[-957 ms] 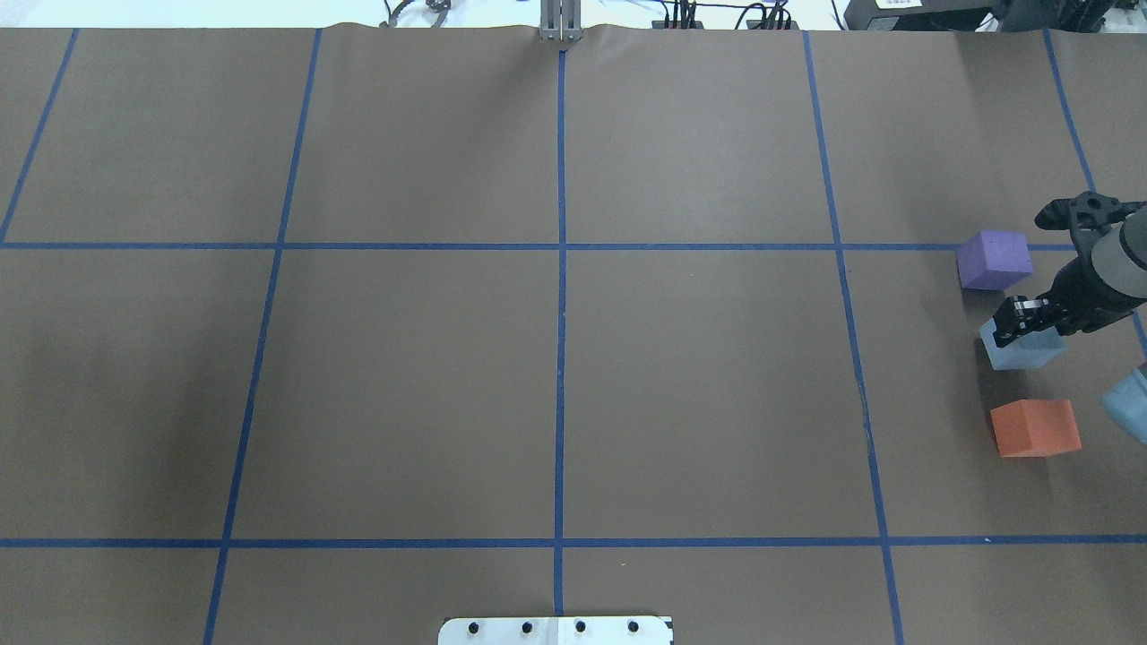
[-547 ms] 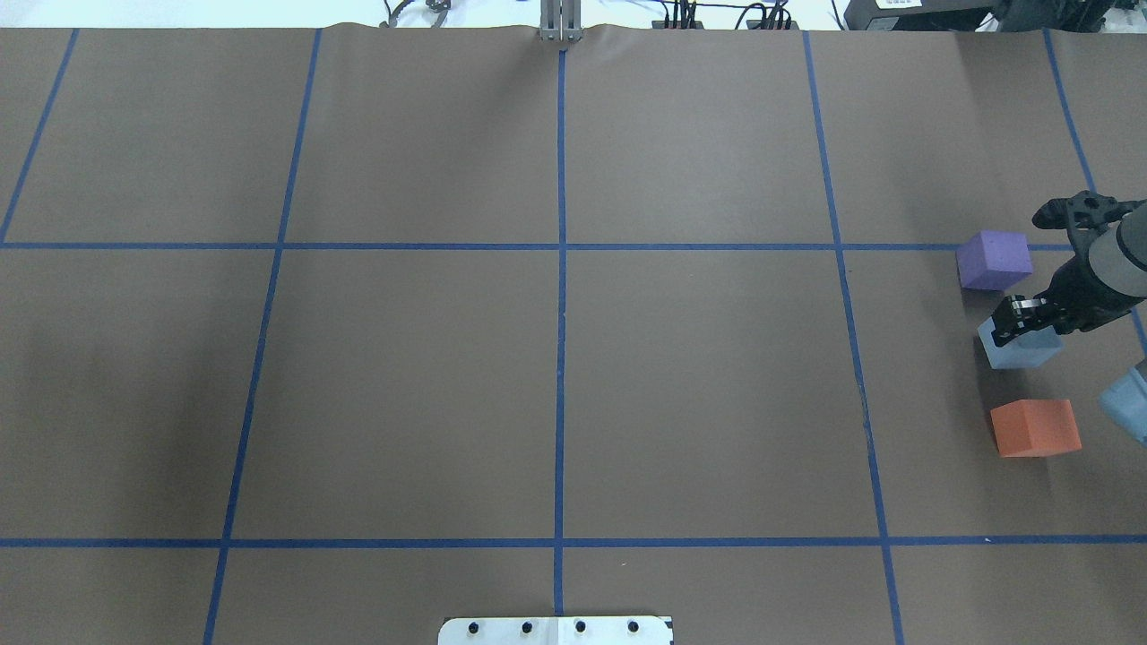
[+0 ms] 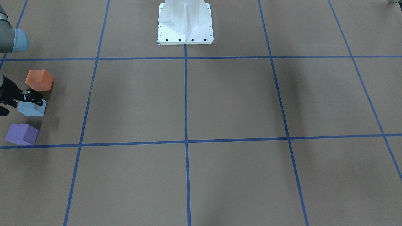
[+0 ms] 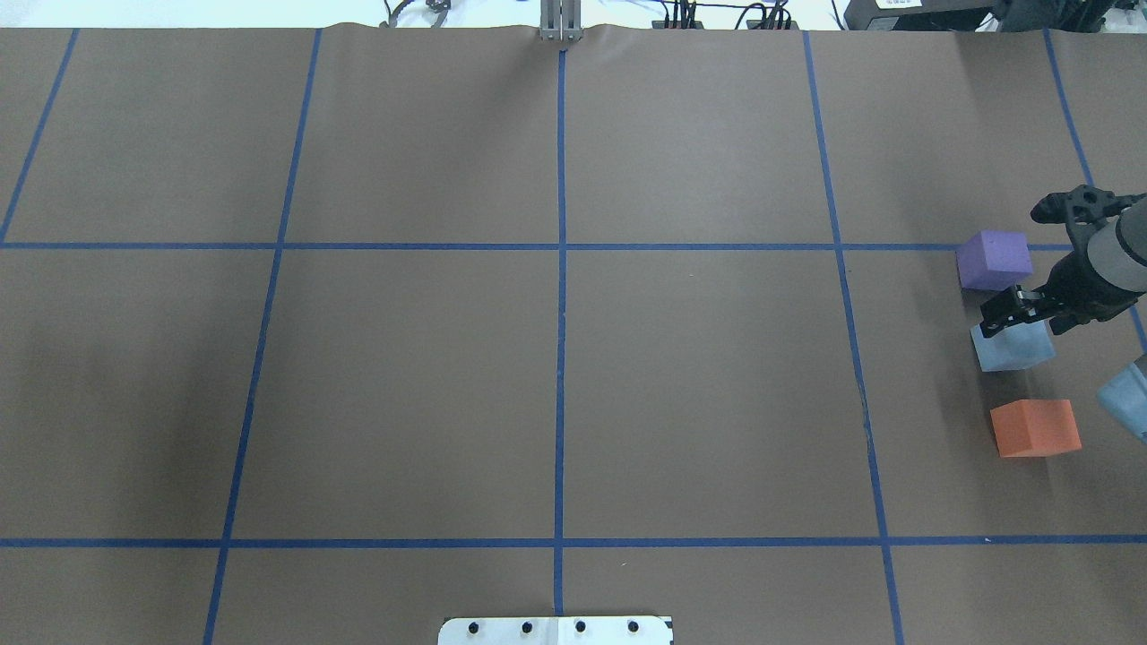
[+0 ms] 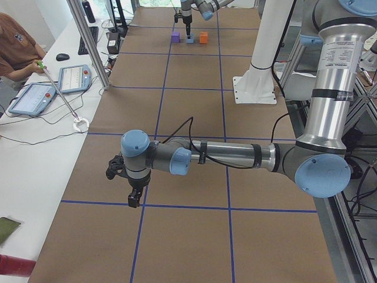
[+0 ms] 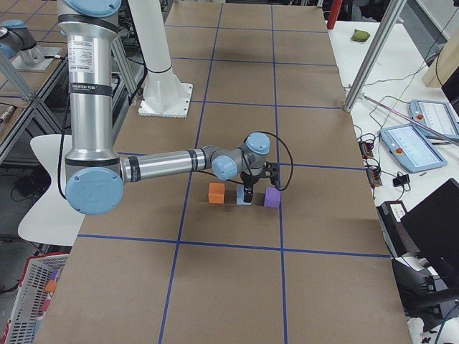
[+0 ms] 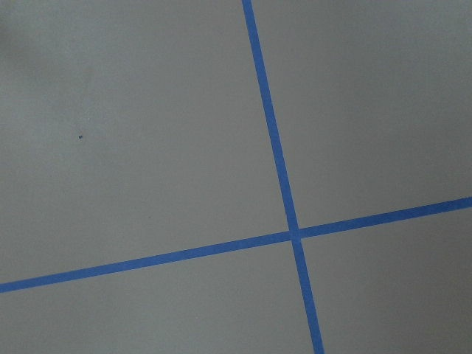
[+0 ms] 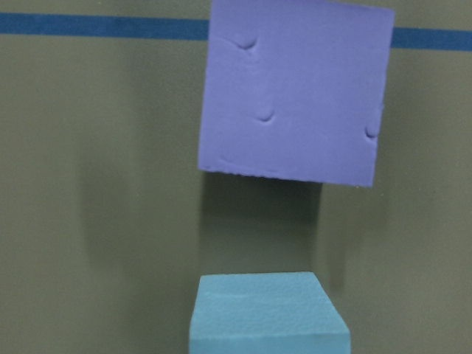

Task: Place blue block between orange and purple blocks
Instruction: 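Open the right gripper and lift it away from the cubes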

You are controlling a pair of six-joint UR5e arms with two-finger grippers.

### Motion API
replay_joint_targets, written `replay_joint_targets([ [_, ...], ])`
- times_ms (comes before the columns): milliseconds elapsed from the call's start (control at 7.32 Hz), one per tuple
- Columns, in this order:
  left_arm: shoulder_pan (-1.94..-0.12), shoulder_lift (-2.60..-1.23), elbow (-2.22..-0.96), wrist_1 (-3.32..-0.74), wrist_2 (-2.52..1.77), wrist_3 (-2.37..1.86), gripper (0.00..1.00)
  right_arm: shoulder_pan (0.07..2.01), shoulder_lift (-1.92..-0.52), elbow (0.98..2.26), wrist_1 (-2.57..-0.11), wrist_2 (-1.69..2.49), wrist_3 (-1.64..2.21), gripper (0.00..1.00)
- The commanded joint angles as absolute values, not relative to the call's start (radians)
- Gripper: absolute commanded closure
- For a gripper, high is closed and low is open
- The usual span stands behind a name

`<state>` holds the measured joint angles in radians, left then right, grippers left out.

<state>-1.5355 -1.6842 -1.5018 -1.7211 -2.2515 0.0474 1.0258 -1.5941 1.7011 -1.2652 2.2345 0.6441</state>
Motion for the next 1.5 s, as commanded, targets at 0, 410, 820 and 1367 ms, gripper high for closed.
replay_joint_targets([
  [0, -1.536, -1.683, -1.505, -1.721, -2.25, 0.051, 0.0, 1.177, -1.611, 1.808, -1.278, 2.253, 0.6, 0.0],
  [410, -1.536, -1.678, -1.505, -1.721, -2.252, 0.054, 0.0, 1.508, -1.615, 1.807, -1.583, 2.335, -0.034, 0.0],
  [820, -1.54, -1.667, -1.508, -1.721, -2.263, 0.055, 0.0, 1.618, -1.688, 1.789, -1.668, 2.35, -0.198, 0.0],
  [1367, -1.546, -1.615, -1.557, -1.678, -2.26, 0.169, 0.0, 1.617, -1.686, 1.733, -1.657, 2.315, -0.19, 0.0],
])
